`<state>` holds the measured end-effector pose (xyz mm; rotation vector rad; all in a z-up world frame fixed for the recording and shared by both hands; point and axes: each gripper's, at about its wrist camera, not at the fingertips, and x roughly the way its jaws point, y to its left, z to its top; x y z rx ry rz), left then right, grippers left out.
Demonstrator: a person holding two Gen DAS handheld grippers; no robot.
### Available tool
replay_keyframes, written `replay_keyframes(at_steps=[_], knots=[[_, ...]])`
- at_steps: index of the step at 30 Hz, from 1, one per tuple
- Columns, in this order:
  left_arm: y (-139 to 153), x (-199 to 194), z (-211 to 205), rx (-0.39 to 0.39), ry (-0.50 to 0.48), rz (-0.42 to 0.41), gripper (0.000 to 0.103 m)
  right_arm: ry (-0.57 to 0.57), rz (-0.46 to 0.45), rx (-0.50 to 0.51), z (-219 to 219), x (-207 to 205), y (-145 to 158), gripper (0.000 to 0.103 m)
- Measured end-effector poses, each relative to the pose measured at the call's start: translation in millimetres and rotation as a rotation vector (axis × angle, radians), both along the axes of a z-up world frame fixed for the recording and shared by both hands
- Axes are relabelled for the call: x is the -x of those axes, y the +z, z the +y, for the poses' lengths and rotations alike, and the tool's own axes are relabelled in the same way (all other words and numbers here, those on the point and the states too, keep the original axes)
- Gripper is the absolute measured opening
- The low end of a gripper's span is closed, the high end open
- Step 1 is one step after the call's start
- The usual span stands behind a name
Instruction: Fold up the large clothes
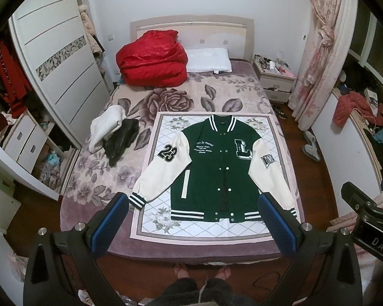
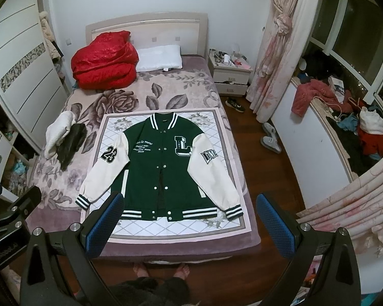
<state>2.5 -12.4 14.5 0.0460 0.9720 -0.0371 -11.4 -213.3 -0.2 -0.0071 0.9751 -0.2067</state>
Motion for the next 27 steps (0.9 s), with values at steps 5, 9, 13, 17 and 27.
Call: replay_keyframes(at_steps=[5,9,13,17,27], knots=[[6.5,-3.1,1.8,0.002,0.000,-0.001,0.103,-0.002,0.000,0.001,0.6,0.5,0.5,0.103],[10.2,-4.4,-0.3,0.002,-0.001,-0.002,0.103,0.000,-0.001,0.001,0.3,0.8,-0.3,0.103],[4.7,-1.5,2.0,0.002,0.001,-0.004,0.103,0.000,-0.001,0.000,0.2,1.1,0.0,0.103],[5.5,-1.7,1.5,0.002,0.000,-0.004,0.103,-0.001,0.001,0.000,-0.1,0.3,1.2,0.103],[2.5,-2.1,1.0,-0.004,0.004,-0.012,0.103,-0.009,0.001,-0.003,-0.7,0.0,-2.4,0.103]])
